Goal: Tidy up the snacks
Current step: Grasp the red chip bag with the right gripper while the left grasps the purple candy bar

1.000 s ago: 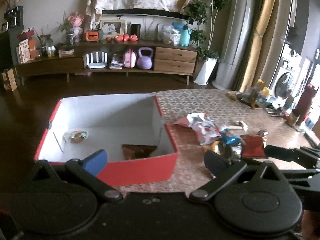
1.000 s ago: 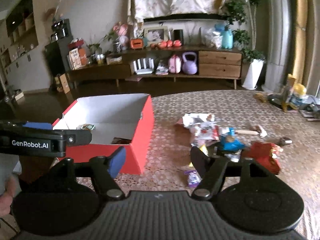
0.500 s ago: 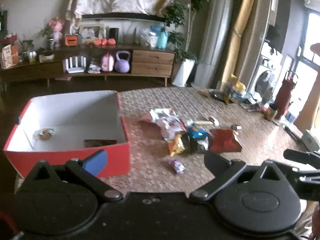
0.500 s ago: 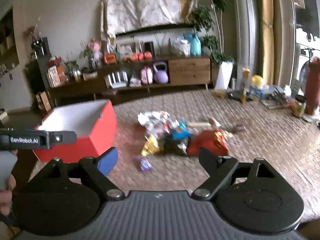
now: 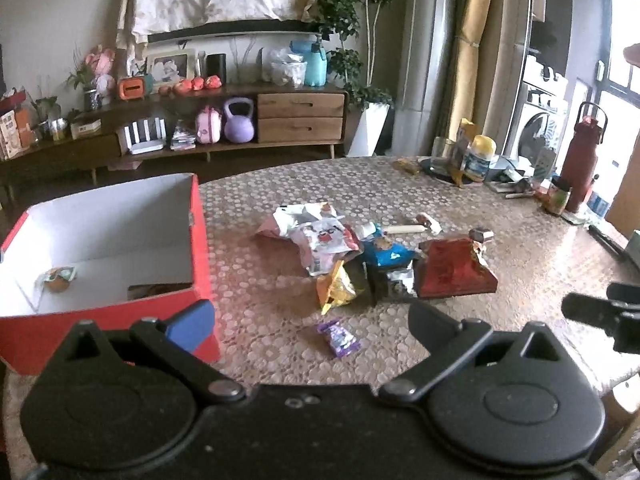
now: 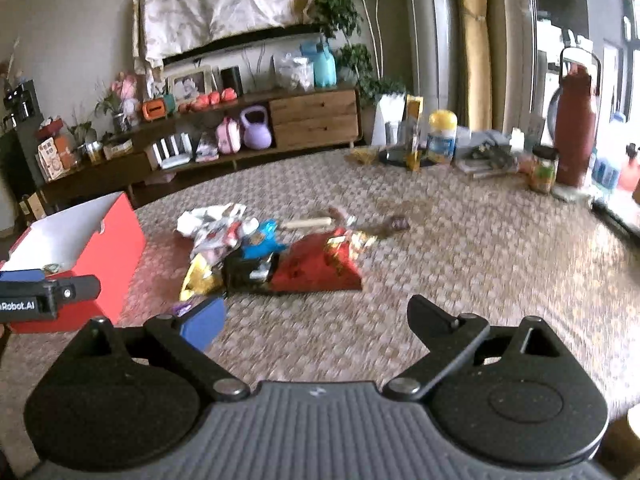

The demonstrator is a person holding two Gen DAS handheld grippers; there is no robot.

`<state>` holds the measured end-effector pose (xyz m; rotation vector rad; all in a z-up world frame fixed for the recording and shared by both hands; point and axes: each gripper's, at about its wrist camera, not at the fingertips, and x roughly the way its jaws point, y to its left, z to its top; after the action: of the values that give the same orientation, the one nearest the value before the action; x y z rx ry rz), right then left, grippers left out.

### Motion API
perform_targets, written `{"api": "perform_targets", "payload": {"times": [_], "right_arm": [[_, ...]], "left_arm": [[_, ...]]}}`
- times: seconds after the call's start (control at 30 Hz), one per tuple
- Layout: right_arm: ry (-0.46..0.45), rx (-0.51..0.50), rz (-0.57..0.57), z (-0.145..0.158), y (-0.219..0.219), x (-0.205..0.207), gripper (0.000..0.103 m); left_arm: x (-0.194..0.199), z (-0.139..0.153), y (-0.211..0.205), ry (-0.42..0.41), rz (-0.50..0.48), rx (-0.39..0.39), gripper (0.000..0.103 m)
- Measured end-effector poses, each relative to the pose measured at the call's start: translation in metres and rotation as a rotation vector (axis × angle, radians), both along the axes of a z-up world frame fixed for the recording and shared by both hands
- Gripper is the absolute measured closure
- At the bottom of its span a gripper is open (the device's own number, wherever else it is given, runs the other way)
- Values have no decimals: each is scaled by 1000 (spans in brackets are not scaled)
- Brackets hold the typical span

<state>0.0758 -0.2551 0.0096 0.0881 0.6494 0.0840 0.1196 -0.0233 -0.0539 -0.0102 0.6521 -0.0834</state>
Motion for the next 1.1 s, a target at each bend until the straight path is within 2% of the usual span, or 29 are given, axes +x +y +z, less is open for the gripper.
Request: {"api": "perform_targets", "payload": {"times": [0.1, 0.3, 0.4, 0.57, 0.8, 1.03, 1.1], "right_arm": [[-61, -27, -32, -7, -4, 13, 5], [-7, 5, -31, -23, -19, 62, 5], [19, 4, 13, -35, -19, 88, 5], [45, 8, 24, -51, -12, 119, 5], [115, 73, -1, -72, -8, 156, 5], [157, 108, -2, -88, 3, 170, 5], [162, 102, 2, -91, 5, 171, 5]], "left_arm": [[10, -7, -6, -1, 3, 6, 0], [32, -25, -21, 21, -11, 32, 0], [42, -36, -24, 43, -21, 12, 0], [54, -55, -25, 70, -16, 0, 0], [66, -78, -19, 125, -21, -41, 15], [78, -96, -28, 178, -71, -49, 30], [83, -100, -29, 190, -68, -49, 38]]}}
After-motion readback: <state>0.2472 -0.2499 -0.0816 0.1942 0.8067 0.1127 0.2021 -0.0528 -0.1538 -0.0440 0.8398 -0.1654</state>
